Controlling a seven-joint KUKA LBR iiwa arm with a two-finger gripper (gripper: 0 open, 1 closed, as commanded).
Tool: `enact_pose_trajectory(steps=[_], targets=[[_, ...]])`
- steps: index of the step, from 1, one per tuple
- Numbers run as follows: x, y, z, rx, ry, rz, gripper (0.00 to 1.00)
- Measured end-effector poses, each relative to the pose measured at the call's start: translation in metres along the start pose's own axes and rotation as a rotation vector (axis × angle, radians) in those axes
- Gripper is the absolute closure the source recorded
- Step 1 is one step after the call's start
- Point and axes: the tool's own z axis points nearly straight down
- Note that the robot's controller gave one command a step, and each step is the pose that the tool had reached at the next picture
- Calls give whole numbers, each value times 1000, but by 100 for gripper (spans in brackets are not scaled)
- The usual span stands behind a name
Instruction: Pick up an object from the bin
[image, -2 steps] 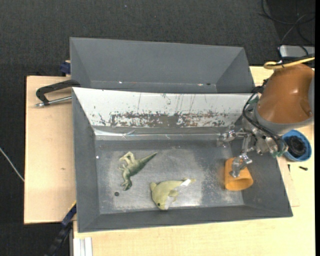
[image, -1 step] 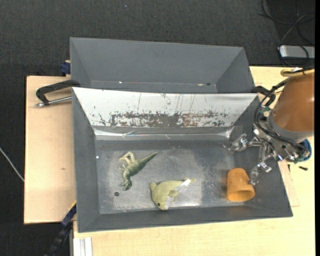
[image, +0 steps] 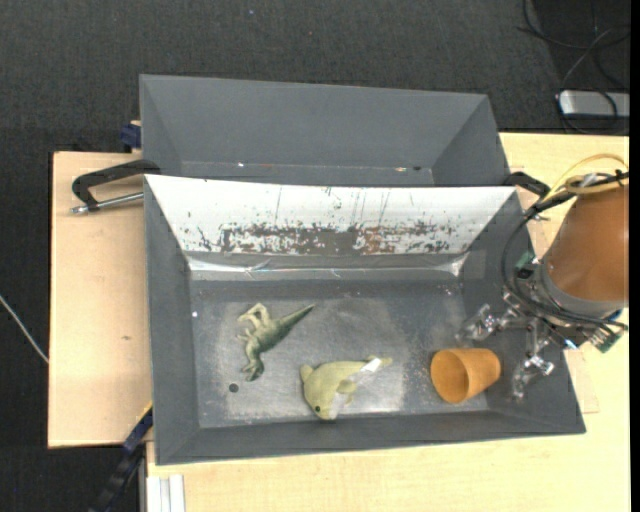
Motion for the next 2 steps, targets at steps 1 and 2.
enact_pose_trajectory(steps=[1, 2], targets=[[-28, 23, 53, 5, 1, -336, 0], [-28, 23, 52, 4, 0, -336, 100]])
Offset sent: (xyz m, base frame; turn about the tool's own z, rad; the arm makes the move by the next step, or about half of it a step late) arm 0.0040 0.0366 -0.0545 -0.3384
